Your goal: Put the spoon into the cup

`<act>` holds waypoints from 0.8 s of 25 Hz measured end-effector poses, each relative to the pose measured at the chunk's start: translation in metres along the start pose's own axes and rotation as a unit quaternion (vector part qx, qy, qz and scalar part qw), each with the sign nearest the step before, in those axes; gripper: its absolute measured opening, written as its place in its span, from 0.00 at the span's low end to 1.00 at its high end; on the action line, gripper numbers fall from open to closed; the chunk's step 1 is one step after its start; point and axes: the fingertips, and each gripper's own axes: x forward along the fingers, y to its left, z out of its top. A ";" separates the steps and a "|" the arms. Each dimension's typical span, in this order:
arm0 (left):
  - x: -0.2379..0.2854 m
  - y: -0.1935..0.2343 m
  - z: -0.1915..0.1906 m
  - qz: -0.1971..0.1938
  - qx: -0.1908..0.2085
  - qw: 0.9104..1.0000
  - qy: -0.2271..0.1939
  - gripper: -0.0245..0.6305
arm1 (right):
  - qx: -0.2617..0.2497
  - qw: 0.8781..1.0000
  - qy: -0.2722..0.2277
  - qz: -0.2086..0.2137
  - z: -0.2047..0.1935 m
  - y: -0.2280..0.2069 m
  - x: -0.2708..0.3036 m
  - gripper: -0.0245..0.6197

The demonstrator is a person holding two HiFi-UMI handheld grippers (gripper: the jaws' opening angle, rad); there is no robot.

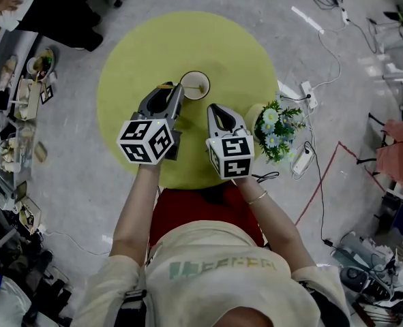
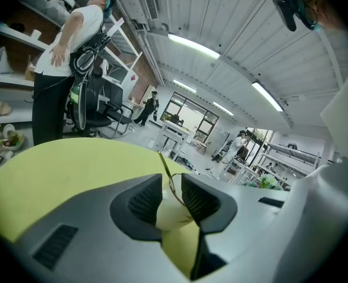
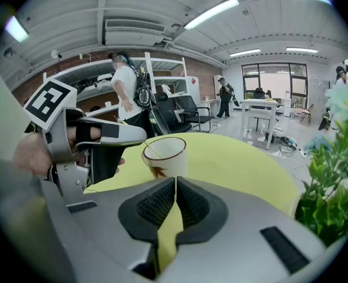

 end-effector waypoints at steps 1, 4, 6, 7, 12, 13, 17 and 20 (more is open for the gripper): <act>-0.001 0.000 -0.001 0.000 -0.001 1.000 0.000 0.18 | 0.001 1.000 0.000 0.000 -0.001 0.000 -0.001 0.10; -0.006 -0.001 -0.005 0.002 -0.007 1.000 0.001 0.19 | 0.001 1.000 0.000 -0.001 -0.002 -0.001 -0.003 0.10; -0.009 -0.001 -0.008 0.001 -0.009 1.000 0.002 0.19 | 0.001 1.000 0.000 -0.002 -0.004 -0.001 -0.005 0.10; -0.011 -0.002 -0.010 0.000 -0.008 1.000 0.003 0.19 | 0.001 1.000 0.000 -0.002 -0.005 -0.001 -0.005 0.10; -0.019 -0.005 -0.021 -0.003 0.004 1.000 0.012 0.19 | 0.001 1.000 -0.002 -0.003 -0.010 -0.001 -0.010 0.10; -0.021 -0.006 -0.023 -0.002 0.006 1.000 0.014 0.19 | 0.000 1.000 -0.002 -0.003 -0.010 -0.001 -0.011 0.10; -0.030 -0.008 -0.029 0.000 0.009 1.000 0.015 0.19 | -0.001 1.000 -0.003 -0.004 -0.012 0.003 -0.017 0.10; -0.038 -0.009 -0.034 0.005 0.014 1.000 0.019 0.19 | 0.000 1.000 -0.005 -0.004 -0.014 0.006 -0.022 0.10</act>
